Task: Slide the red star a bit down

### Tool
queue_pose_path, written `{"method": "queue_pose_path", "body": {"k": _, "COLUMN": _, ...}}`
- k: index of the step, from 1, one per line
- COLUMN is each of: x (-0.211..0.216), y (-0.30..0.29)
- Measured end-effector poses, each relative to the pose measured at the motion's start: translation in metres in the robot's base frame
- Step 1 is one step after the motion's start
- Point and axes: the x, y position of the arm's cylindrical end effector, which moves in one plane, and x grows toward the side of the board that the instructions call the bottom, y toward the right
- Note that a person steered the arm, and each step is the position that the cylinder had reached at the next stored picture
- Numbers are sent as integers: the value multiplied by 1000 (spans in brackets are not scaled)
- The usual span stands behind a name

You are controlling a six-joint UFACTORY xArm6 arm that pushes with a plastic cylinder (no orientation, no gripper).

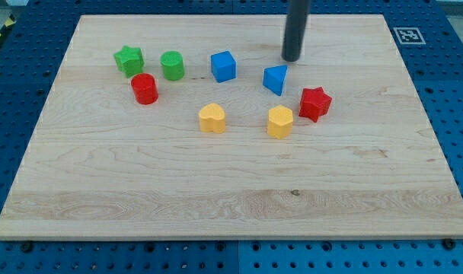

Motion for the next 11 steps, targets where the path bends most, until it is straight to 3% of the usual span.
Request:
{"method": "queue_pose_path", "body": {"k": 3, "x": 67, "y": 123}}
{"method": "queue_pose_path", "body": {"k": 4, "x": 69, "y": 126}}
{"method": "queue_pose_path", "body": {"k": 5, "x": 70, "y": 121}}
{"method": "queue_pose_path", "body": {"k": 8, "x": 77, "y": 14}}
{"method": "queue_pose_path", "body": {"k": 11, "x": 107, "y": 1}}
